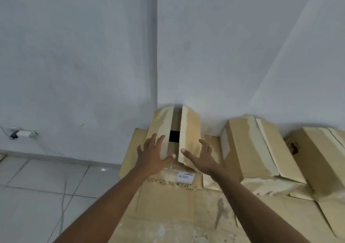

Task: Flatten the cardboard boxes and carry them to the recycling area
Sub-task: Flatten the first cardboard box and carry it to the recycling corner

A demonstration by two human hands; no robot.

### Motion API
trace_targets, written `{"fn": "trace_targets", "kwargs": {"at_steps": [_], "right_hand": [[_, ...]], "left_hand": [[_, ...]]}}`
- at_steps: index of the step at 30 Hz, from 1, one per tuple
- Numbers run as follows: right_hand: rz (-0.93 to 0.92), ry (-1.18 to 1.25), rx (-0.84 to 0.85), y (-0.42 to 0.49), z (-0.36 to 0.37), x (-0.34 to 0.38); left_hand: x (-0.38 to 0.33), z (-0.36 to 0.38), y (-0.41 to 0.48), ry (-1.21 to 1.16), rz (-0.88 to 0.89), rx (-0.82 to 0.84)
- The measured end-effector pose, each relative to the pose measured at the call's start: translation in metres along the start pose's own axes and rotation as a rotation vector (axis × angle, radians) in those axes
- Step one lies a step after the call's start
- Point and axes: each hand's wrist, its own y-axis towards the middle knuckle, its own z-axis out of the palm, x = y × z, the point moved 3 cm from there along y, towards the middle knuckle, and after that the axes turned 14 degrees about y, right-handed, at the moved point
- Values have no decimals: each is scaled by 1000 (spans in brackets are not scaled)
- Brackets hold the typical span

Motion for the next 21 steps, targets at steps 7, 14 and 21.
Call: {"fn": "trace_targets", "kwargs": {"at_steps": [7,14,21], "right_hand": [[120,18,-167,19,40,-14],[60,102,-230,17,42,-21],[48,293,-139,14,30,-24]], "left_hand": [[4,-8,10,-115,117,50],[81,-61,25,73,-70,-247],[92,-8,56,603,44,-57]]}}
